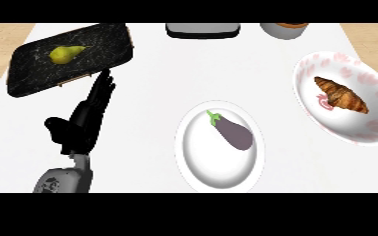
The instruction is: Pick the croissant from the plate and place it in the bowl
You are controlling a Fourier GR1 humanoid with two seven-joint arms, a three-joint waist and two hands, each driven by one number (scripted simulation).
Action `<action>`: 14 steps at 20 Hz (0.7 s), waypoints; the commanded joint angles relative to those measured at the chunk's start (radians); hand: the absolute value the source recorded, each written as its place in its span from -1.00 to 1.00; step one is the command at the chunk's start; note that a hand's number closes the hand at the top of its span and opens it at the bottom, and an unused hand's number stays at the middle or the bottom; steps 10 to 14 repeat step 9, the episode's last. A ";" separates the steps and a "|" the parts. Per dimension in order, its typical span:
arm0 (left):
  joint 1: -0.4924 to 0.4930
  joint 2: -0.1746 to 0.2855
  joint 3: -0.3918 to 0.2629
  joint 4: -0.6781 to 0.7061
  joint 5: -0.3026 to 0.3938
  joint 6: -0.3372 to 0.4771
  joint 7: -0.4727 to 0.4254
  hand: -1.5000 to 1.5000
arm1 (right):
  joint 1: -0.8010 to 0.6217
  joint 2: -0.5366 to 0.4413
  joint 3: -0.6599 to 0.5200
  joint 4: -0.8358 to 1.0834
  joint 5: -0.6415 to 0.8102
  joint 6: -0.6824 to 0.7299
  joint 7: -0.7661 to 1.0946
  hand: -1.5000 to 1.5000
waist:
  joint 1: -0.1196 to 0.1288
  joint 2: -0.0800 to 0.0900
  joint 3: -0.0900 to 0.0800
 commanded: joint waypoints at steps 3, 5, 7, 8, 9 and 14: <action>-0.001 -0.014 -0.011 0.012 -0.015 -0.002 -0.020 0.00 | 0.076 -0.050 -0.037 0.035 -0.094 0.137 -0.042 -1.00 | 0.002 0.001 0.000; -0.040 0.003 0.022 0.011 0.009 -0.012 0.020 0.00 | 0.087 -0.073 -0.026 0.071 -0.083 0.164 -0.101 -1.00 | 0.003 0.002 0.000; 0.015 0.002 -0.017 -0.069 -0.017 -0.012 0.068 0.00 | 0.127 -0.052 0.000 0.062 -0.049 0.151 -0.152 -1.00 | 0.006 0.001 0.000; -0.057 -0.015 0.007 0.041 -0.015 0.001 0.002 0.00 | 0.160 -0.051 -0.009 0.037 -0.058 0.164 -0.171 -1.00 | 0.001 0.001 0.000; 0.013 -0.046 -0.027 0.007 -0.037 0.024 -0.031 0.00 | 0.143 -0.064 -0.001 0.081 -0.051 0.166 -0.175 -1.00 | 0.005 0.001 0.000; 0.013 -0.046 -0.027 0.007 -0.037 0.024 -0.031 0.00 | 0.143 -0.064 -0.001 0.081 -0.051 0.166 -0.175 -1.00 | 0.005 0.001 0.000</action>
